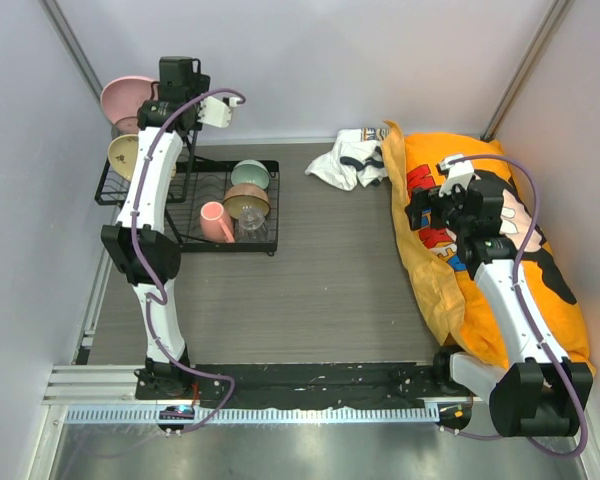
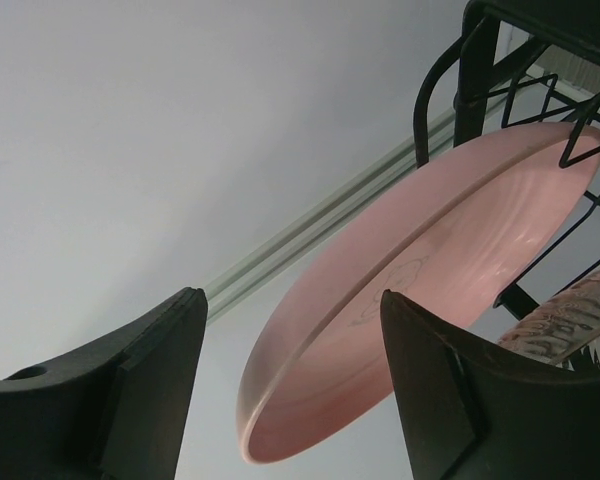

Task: Unload the mixed dishes from the dish rack
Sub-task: Pick up the plate from the dish rack.

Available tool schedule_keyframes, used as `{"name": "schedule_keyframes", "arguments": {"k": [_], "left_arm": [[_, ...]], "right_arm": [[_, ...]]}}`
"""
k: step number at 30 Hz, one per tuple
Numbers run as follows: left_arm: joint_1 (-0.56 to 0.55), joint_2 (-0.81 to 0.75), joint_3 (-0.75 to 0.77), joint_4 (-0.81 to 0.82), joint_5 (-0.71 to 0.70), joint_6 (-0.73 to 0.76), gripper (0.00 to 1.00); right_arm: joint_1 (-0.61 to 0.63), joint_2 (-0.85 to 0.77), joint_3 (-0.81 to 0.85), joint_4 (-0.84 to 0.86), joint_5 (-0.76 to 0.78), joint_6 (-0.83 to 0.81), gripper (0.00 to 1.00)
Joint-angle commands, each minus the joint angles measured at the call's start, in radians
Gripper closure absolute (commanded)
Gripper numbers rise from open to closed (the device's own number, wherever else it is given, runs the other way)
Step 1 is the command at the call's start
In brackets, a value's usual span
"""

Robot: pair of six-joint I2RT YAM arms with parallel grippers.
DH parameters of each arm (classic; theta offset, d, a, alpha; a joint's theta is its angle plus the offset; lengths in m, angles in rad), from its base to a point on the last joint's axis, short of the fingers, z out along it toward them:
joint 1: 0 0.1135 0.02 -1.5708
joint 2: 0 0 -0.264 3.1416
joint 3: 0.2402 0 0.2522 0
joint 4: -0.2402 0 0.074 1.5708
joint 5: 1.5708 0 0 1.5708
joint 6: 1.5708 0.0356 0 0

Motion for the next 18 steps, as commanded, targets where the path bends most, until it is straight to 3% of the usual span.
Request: {"name": "schedule_keyframes", "arguments": {"k": [1,10,18], "left_arm": [[0.007,-0.018,0.028,0.052,-0.038,0.02,0.27],[0.007,-0.038,-0.007,0.085,-0.049,0.03,0.4],[0.008,-0.045,-0.042,0.147,-0.066,0.051,0.59]], "right_arm": [[-0.003,0.007,0.05,0.01,-0.015,-0.014,0.01],[-0.003,0.009,0.054,0.009,-0.013,-0.017,0.0],[-0.003,0.013,0.056,0.004,-0.015,-0.022,0.0]]}}
